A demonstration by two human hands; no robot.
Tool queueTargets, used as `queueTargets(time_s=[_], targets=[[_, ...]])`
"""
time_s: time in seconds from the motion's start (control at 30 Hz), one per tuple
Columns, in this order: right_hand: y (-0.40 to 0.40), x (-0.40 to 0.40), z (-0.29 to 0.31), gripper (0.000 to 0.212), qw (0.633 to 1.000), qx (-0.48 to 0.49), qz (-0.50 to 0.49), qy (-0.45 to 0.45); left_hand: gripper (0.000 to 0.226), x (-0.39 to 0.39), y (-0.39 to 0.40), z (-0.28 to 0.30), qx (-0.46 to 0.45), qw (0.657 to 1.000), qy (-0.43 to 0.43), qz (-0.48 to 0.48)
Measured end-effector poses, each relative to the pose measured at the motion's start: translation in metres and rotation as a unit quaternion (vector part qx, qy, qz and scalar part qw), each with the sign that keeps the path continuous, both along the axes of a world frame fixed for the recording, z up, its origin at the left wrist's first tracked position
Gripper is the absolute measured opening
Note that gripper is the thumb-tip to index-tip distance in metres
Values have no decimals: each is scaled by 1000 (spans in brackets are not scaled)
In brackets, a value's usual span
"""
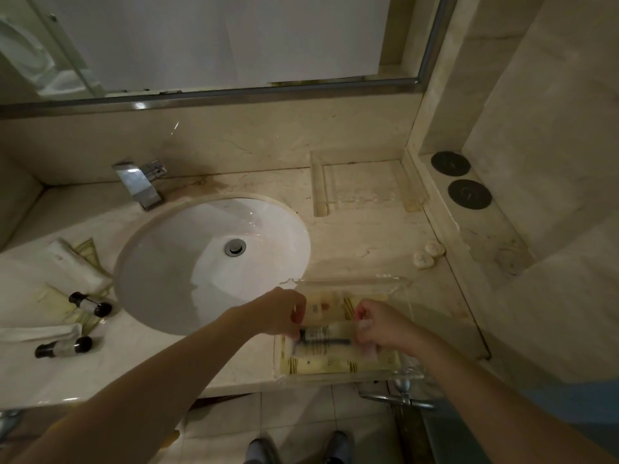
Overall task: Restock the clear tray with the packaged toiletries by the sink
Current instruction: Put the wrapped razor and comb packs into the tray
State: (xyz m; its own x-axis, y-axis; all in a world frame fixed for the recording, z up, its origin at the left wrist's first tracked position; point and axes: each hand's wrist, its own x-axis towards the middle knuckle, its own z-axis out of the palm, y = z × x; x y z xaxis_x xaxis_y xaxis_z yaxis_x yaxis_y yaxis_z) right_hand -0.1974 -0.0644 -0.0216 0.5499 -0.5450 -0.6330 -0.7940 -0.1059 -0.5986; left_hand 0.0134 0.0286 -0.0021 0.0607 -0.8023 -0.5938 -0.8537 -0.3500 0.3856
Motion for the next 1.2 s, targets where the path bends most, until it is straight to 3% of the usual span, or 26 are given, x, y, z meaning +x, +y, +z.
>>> queueTargets(time_s=[0.23,0.5,0.83,1.03,1.2], targets=[[2,6,-5,21,997,-48,47,40,24,-7,-4,1,7,990,-92,-103],[-2,7,-9,14,995,-87,25,34,27,-2,-7,0,14,991,-84,-102],[-3,4,-11,28,989,-134,28,63,24,1,-10,-5,8,990,-79,-118],[-22,13,26,27,963,-258,18,80,20,29,-13,23,-69,997,-44,-10],[-26,61,51,9,970,-244,18,-6,18,78,11,56,-116,984,-95,96]])
